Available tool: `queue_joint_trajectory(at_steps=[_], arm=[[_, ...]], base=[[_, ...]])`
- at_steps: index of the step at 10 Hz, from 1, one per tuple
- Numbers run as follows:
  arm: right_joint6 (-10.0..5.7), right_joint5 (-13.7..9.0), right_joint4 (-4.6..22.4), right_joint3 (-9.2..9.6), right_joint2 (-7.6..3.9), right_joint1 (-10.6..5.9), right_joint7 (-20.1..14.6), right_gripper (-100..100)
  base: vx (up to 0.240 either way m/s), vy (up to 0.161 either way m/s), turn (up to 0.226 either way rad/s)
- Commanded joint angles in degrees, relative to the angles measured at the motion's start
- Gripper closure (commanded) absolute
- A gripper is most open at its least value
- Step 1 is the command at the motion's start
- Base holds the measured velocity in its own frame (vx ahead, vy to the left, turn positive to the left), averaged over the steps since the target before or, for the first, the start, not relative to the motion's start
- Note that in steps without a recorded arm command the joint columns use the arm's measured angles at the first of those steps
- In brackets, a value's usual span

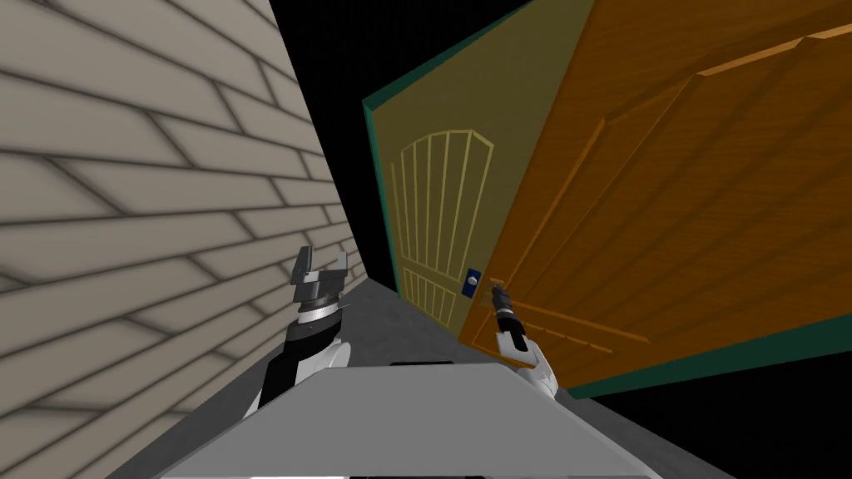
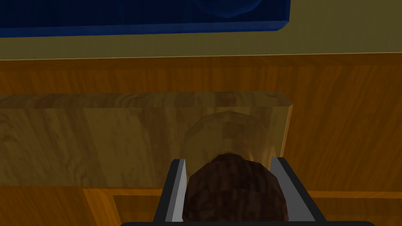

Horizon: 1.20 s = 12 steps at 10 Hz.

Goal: Pull the door open

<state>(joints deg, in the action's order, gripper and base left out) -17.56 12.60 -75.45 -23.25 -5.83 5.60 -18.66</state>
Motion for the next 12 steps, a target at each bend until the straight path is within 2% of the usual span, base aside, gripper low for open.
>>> queue_joint_trajectory(at_steps=[1,4,5,10,12], arm=[[0.20,-0.2,0.3,-0.95,-0.70,1.13,-0.1,100],[0.32,-0.4,0.6,-1.16,-1.62,2.15,-0.5,100],[0.33,-0.1,-0.1,-0.21,-0.97,1.54,-0.5,-100],[0.05,0.3,-1.7,3.13,-0.57,1.24,-1.8,-100],[0.14,0.1,-1.2,2.01,-0.79,1.54,-1.5,-100]], base=[[-0.183,-0.068,-0.055],[-0.237,-0.033,-0.082],[-0.180,0.019,0.067],[-0.192,0.077,0.080],[-0.006,-0.027,-0.038]])
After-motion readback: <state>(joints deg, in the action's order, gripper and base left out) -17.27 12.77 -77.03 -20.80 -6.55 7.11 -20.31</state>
